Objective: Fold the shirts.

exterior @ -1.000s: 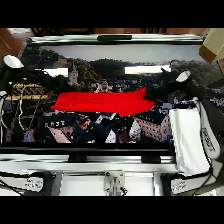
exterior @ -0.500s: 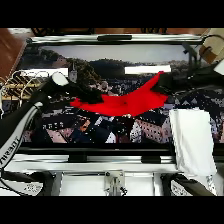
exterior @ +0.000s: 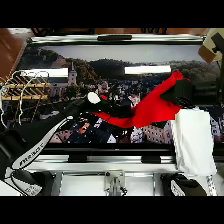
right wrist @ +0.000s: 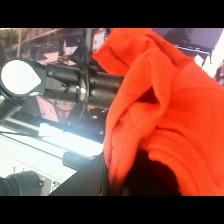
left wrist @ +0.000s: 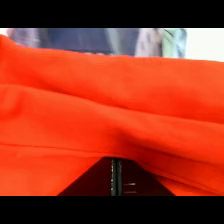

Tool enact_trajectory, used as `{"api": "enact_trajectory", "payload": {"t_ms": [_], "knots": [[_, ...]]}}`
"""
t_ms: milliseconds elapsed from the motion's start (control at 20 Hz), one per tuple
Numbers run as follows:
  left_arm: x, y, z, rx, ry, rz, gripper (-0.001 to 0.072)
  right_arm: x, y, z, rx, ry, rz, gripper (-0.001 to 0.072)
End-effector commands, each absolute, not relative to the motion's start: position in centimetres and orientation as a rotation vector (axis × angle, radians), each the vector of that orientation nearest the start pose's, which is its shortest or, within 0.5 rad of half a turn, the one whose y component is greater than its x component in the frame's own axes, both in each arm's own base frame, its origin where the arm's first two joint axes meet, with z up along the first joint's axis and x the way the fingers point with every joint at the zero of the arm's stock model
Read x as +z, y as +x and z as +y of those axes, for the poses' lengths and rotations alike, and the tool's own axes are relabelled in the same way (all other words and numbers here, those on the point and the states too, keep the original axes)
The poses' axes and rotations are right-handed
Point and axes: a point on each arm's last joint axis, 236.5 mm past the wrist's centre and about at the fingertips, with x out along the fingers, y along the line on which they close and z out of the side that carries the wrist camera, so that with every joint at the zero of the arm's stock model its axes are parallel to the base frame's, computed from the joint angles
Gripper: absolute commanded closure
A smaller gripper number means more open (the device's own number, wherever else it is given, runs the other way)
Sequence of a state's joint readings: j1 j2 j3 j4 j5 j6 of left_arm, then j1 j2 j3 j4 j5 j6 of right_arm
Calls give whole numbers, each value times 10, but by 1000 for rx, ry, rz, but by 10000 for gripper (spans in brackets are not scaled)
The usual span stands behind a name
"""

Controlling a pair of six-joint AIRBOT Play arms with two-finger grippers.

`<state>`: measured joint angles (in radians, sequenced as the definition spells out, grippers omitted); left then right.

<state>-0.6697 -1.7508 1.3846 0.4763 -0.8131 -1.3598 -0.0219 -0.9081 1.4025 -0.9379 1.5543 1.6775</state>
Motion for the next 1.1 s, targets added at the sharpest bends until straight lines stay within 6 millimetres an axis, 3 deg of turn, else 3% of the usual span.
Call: {"api": "enact_trajectory", "payload": {"t_ms": [0, 100, 200, 300, 450, 650, 750, 850, 950, 1000, 1050], "knots": [[-4, 330, -462, -929, -614, 1285, 678, 228, 275, 125, 442, 447, 1064, 642], [7, 350, -437, -908, -568, 1239, 679, 218, 283, 122, 422, 445, 1094, 643], [21, 372, -395, -844, -485, 1197, 679, 199, 297, 119, 411, 437, 1149, 643], [45, 393, -341, -764, -380, 1134, 679, 170, 311, 121, 394, 395, 1225, 642], [101, 416, -251, -629, -290, 1008, 678, 118, 332, 139, 387, 289, 1335, 643], [178, 413, -151, -476, -288, 849, 678, 75, 366, 207, 481, 294, 1323, 643], [205, 403, -116, -416, -301, 794, 677, 60, 382, 241, 517, 310, 1282, 643], [221, 389, -95, -380, -305, 770, 677, 35, 396, 266, 512, 325, 1265, 642], [228, 377, -88, -371, -300, 767, 677, 3, 405, 282, 473, 377, 1296, 634], [230, 372, -89, -376, -296, 771, 677, -9, 408, 295, 475, 435, 1310, 510], [228, 370, -90, -379, -294, 782, 677, -14, 412, 309, 490, 520, 1314, 255]]}}
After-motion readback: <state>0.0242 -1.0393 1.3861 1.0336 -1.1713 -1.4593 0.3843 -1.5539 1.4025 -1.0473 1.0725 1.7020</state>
